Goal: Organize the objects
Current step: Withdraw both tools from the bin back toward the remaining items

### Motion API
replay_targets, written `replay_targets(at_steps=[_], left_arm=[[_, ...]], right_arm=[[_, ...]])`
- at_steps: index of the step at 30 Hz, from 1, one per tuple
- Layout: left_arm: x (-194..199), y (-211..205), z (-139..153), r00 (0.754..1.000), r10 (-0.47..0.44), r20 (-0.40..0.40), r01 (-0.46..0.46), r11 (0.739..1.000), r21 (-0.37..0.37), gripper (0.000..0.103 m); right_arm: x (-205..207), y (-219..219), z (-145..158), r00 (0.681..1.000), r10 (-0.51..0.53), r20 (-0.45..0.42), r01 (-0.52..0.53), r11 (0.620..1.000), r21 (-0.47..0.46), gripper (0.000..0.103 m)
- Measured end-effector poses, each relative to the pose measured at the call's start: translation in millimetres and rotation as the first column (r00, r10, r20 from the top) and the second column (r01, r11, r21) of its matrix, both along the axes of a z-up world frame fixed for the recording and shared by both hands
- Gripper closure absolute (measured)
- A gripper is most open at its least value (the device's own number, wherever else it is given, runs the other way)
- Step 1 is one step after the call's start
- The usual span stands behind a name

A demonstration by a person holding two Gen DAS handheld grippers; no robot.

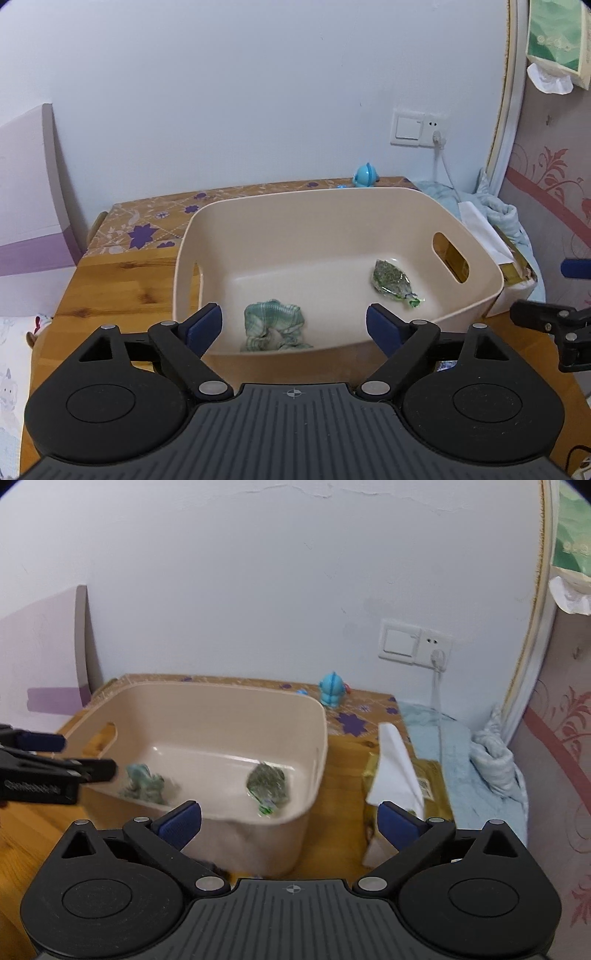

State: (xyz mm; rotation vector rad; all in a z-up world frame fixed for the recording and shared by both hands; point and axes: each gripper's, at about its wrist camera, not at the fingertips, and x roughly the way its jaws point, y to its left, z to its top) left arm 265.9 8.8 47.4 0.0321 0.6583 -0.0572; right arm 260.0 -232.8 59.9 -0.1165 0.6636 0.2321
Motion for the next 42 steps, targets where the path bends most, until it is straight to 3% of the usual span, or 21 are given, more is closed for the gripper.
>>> replay_targets(at_steps=[14, 22, 32, 42], left_arm=[[-42.0, 5.4, -21.0, 0.999, -0.003, -0.034, 0.003, 1.0, -0.025, 0.016], [-57.6, -1.6, -50.0, 0.994, -0.035, -0.107, 0.032, 0.999, -0.03, 0.016], [-56.4, 1.6, -86.4, 0.972, -0.037, -0.232, 0.022, 0.998, -0.064, 0.016], [-51.4, -2.3, -98.8, 0.962, -0.042, -0.268, 0.023, 0.997, -0.073, 0.016]], right_arm=[[-27.3, -15.7, -40.4, 0.996, 0.031, -0.081, -0.037, 0.997, -0.072, 0.0], [-33.7, -11.7, -70.8, 0.98, 0.111, -0.166, -0.137, 0.978, -0.158, 0.0], [-23.8, -10.4, -105.7, 0.954, 0.169, -0.249, -0.221, 0.955, -0.198, 0.0], [-16.3, -4.7, -119.7, 0.931, 0.257, -0.258, -0.299, 0.945, -0.136, 0.0]])
